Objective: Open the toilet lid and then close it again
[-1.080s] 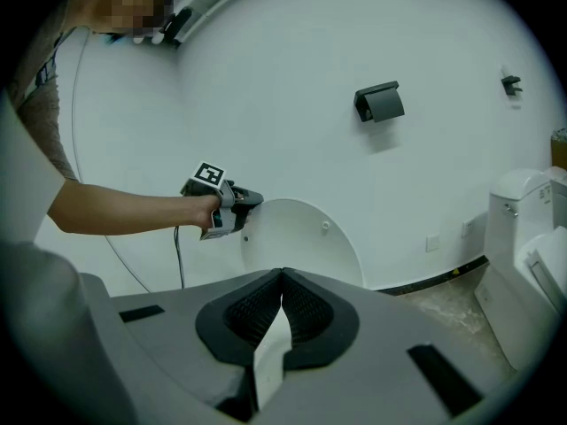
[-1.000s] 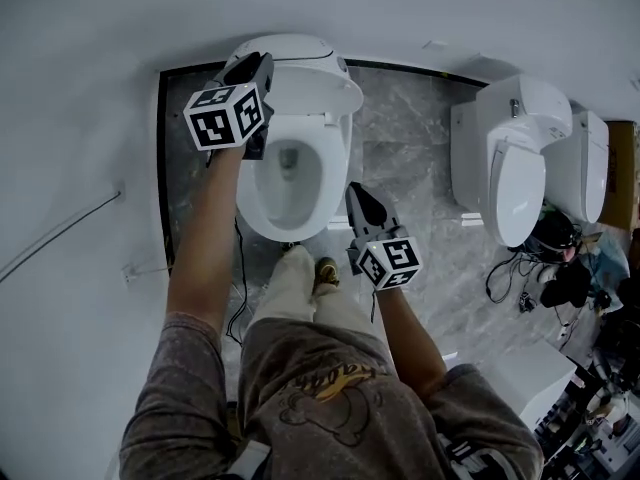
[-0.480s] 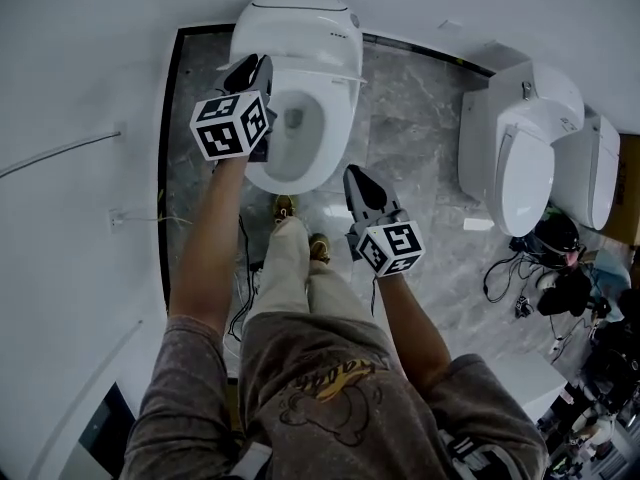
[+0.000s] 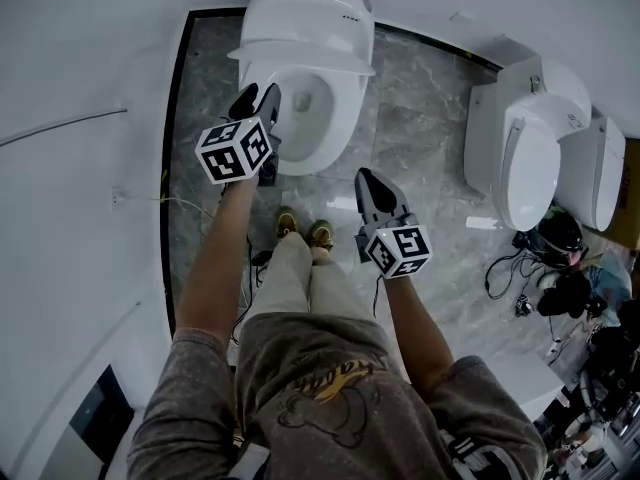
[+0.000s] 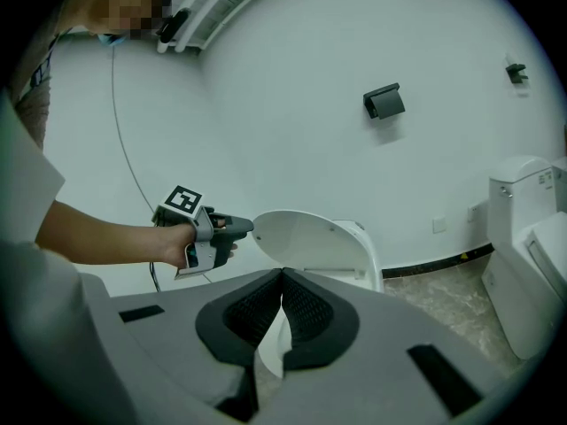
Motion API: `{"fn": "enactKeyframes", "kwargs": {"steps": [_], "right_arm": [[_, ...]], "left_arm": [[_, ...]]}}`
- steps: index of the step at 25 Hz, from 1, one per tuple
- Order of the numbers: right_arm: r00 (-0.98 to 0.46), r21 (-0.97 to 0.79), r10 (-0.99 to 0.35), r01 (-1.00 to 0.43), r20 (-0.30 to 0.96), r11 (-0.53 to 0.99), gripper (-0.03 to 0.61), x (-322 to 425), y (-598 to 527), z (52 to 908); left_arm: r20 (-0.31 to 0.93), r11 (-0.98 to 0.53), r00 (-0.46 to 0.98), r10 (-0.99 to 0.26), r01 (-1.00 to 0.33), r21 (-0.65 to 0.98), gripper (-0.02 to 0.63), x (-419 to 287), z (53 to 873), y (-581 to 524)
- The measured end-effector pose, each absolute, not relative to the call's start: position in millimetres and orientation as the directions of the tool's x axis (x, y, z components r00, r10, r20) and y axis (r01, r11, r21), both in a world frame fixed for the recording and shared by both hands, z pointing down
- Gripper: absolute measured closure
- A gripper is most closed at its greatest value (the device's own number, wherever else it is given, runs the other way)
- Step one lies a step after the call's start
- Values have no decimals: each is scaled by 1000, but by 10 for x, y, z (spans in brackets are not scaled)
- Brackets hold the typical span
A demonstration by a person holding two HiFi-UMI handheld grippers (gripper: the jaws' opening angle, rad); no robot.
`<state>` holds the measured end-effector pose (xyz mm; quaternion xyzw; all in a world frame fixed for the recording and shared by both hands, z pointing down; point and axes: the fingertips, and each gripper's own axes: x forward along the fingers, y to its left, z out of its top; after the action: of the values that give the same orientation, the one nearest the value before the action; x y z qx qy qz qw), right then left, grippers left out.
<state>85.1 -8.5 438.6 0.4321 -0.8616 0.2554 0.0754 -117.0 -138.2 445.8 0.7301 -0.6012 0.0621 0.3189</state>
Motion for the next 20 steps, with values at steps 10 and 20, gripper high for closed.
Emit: {"fn": "enactKeyframes", "kwargs": {"steps": [10,20], "right_arm": [[-598,-372,-725,-794,341,480,552,776,54,4387],[-578,-378,-729,-808,365,452,552,796,209,4610]], "left_arm": [[430,-48,257,-865,-897,439,430,-1151,4222,-1693],[438,-116,220,-872,-961,251,439,-1105,4378,-1444]]}}
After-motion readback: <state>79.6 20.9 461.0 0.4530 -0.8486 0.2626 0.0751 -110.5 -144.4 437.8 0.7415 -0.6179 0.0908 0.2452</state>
